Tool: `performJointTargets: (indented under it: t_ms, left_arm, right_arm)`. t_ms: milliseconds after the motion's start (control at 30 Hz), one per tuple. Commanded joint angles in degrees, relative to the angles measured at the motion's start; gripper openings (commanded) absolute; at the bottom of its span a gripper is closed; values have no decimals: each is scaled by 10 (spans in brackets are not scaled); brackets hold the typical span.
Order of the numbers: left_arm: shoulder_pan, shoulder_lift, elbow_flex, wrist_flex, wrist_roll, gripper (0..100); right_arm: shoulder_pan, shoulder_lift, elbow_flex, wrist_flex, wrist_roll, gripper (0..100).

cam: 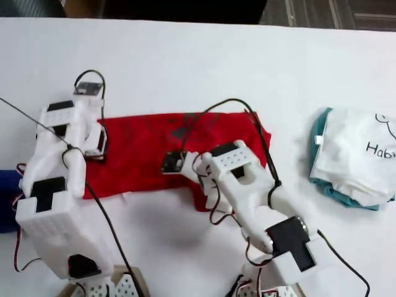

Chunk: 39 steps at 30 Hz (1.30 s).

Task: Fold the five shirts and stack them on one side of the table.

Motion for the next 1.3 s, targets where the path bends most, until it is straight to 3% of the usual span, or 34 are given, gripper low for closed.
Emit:
performJointTargets:
  t_ms: [0, 400, 667, 1000, 1267]
  left_arm:
    - [4, 4, -6, -18, 0, 116]
    - [4, 4, -6, -18, 0, 116]
    - [4, 4, -6, -18, 0, 116]
    - [4, 4, -6, -18, 0, 116]
    - [4, 4, -6, -18, 0, 116]
  right_arm:
    - [-7, 23, 3, 7, -2, 21]
    - [42, -29, -156, 138, 6, 21]
    - [80, -29, -229, 138, 76, 20]
    - [80, -21, -351, 137, 76, 20]
    - [80, 105, -462, 136, 76, 21]
